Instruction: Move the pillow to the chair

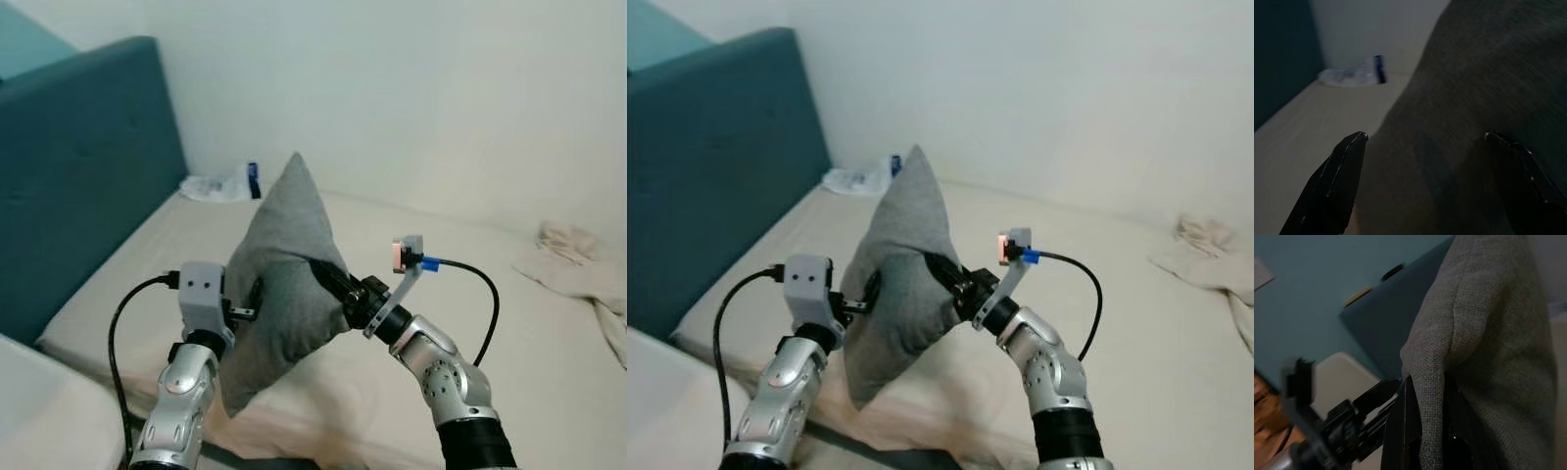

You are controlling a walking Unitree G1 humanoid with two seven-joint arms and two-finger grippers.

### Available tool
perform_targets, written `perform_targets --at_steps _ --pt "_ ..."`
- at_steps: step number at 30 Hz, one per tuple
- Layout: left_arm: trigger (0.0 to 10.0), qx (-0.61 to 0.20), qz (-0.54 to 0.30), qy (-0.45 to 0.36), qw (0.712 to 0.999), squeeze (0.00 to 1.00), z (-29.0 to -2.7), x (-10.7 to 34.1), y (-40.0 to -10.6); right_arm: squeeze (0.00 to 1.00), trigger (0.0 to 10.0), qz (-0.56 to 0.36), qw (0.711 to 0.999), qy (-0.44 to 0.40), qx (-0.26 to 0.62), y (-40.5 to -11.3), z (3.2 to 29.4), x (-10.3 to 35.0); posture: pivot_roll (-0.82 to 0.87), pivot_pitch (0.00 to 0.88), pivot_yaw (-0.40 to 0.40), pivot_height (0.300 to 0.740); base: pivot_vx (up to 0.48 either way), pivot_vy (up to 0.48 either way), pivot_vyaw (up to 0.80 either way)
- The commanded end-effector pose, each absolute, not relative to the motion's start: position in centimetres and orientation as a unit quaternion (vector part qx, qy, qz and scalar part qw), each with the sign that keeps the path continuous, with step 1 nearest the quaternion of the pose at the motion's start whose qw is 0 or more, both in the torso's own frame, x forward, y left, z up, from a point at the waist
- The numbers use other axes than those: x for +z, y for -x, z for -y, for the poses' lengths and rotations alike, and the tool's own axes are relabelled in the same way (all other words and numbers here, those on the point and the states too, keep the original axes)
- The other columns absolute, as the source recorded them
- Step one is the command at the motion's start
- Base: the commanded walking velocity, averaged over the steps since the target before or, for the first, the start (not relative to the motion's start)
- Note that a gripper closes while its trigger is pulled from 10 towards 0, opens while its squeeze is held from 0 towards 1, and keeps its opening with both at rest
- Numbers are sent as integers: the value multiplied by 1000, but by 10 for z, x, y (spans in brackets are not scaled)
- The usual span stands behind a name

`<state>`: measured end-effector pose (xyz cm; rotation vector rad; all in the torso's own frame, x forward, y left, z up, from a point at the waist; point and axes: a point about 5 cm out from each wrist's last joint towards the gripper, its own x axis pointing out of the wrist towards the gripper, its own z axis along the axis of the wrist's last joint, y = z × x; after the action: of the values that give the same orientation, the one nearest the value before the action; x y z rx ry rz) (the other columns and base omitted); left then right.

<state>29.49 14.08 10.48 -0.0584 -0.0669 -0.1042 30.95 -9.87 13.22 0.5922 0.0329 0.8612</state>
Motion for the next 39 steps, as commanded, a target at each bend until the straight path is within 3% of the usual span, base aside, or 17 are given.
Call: perform_targets --at_steps 1,17,22,28,39 --pt "10000 -56 20 26 998 0 -139 100 -294 0 10000 25 858 -284 427 -310 98 148 34 27 -54 740 0 0 738" --pt "10000 -52 21 14 998 0 -138 103 -295 0 10000 26 854 -292 430 -308 97 149 34 39 -50 740 0 0 738" --pt "10000 2 28 -17 999 0 -154 107 -297 0 10000 25 852 -295 431 -306 97 148 35 42 -49 740 0 0 738" --pt "10000 92 -5 -56 994 0 -191 96 -292 0 10000 23 850 -297 434 -305 96 147 40 45 -50 740 0 0 738" --pt "10000 150 -29 -67 986 0 -210 88 -283 0 10000 26 848 -302 435 -313 95 148 47 49 -50 740 0 0 738"
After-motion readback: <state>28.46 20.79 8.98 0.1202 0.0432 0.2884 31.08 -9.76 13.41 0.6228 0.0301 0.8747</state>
